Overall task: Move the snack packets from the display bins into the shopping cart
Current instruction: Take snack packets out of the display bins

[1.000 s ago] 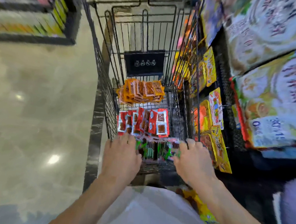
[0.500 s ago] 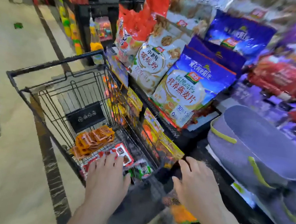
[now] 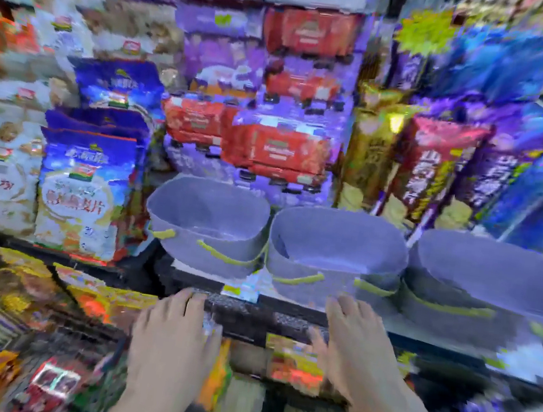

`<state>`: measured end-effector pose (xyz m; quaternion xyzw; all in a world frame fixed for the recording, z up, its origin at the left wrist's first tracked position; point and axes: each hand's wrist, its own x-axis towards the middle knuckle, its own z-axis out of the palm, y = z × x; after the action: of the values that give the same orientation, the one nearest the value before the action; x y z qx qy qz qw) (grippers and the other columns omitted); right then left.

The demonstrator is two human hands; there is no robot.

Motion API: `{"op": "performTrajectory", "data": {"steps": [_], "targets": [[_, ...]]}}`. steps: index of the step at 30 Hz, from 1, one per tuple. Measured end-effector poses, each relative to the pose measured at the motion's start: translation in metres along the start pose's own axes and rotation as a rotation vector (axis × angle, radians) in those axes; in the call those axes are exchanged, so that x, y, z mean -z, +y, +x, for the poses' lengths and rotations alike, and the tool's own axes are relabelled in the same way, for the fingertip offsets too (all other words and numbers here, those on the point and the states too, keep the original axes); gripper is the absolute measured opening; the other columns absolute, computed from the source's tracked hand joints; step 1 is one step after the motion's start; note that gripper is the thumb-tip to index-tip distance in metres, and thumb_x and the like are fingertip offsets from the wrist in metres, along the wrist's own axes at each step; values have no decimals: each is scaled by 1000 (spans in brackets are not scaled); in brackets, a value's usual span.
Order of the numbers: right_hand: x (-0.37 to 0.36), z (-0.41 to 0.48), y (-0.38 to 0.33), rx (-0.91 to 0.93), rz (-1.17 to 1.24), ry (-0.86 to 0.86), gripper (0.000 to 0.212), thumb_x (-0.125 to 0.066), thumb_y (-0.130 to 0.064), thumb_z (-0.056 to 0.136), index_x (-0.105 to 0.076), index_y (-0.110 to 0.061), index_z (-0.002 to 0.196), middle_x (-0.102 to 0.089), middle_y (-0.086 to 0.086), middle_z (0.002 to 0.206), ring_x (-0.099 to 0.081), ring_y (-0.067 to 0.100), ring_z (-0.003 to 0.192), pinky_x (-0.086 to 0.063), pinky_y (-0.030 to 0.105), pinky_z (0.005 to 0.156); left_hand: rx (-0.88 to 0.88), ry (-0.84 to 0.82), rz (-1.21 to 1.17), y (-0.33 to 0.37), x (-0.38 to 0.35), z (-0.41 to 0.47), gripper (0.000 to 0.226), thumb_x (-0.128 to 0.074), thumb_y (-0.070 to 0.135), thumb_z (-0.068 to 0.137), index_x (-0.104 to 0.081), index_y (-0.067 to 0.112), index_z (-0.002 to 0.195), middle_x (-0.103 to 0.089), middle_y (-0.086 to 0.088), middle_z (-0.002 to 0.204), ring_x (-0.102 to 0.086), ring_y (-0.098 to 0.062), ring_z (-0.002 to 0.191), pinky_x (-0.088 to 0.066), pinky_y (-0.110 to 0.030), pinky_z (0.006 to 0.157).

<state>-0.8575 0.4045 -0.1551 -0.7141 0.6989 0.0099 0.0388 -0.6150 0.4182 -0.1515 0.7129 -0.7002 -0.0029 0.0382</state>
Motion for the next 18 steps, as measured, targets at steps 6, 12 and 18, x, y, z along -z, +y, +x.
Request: {"op": "performTrajectory", "data": {"steps": [6,12,18], "targets": [[2,-45,156,-223,22,20,49,-38,-55,101,-42,-26,141,-44,-3,147,-47,24,131,-37,35,109,-254,-31,-15,159,-11,0,60,-105,30,48,-79,2,94,-77,-17,95,-76,-42,82,-62,-56,74],[12,-92,248,-501,100,65,45,-87,-35,77,-74,-8,111,-72,12,113,-70,37,96,-57,43,79,-505,-93,-2,271,-5,8,56,-102,32,53,-80,8,98,-79,-13,100,-76,-39,85,-62,-54,74],[1,-101,300,-597,99,59,54,-38,-57,101,-44,-28,146,-42,-5,153,-47,22,131,-40,32,106,-611,-21,-18,336,-8,48,57,-73,54,91,-66,20,136,-66,-1,142,-64,-29,128,-51,-47,106]]}}
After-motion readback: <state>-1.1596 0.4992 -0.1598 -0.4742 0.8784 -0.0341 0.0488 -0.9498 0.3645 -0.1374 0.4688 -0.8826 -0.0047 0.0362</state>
